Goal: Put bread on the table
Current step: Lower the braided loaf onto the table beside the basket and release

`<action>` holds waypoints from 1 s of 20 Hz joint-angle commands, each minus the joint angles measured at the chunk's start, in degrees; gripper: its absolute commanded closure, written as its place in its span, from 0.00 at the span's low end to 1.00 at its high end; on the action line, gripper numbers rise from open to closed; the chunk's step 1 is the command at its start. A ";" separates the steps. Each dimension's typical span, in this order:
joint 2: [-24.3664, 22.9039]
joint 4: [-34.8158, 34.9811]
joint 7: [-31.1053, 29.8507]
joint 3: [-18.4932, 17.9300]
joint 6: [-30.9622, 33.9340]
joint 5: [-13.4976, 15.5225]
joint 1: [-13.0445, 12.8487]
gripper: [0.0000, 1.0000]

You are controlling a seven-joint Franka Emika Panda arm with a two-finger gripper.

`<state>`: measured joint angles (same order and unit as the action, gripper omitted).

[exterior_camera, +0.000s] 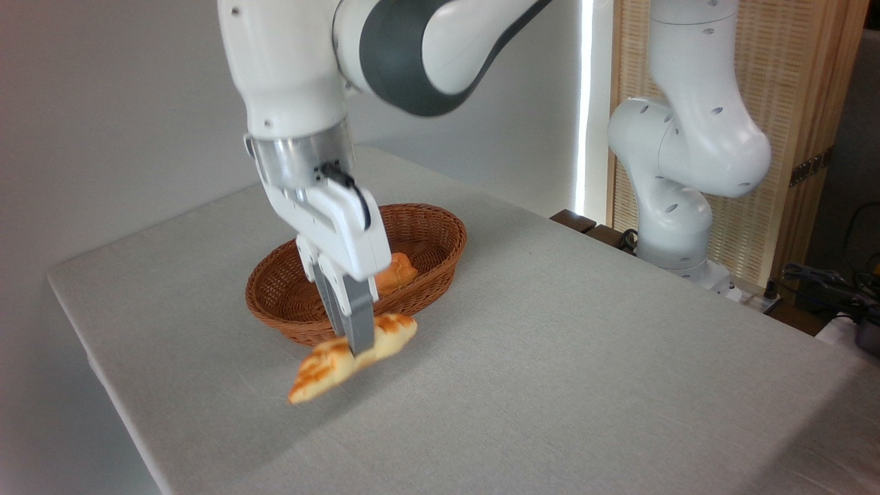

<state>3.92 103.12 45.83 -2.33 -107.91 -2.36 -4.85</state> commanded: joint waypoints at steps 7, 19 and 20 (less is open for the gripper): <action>2.14 2.70 0.75 -0.31 -4.94 -2.21 -0.68 0.00; -0.05 0.60 0.05 -0.22 -3.81 -1.77 0.62 0.00; -0.93 -0.28 0.05 0.73 -2.23 -1.16 2.46 0.00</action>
<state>6.00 104.65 45.85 -2.32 -112.31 -3.58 -5.01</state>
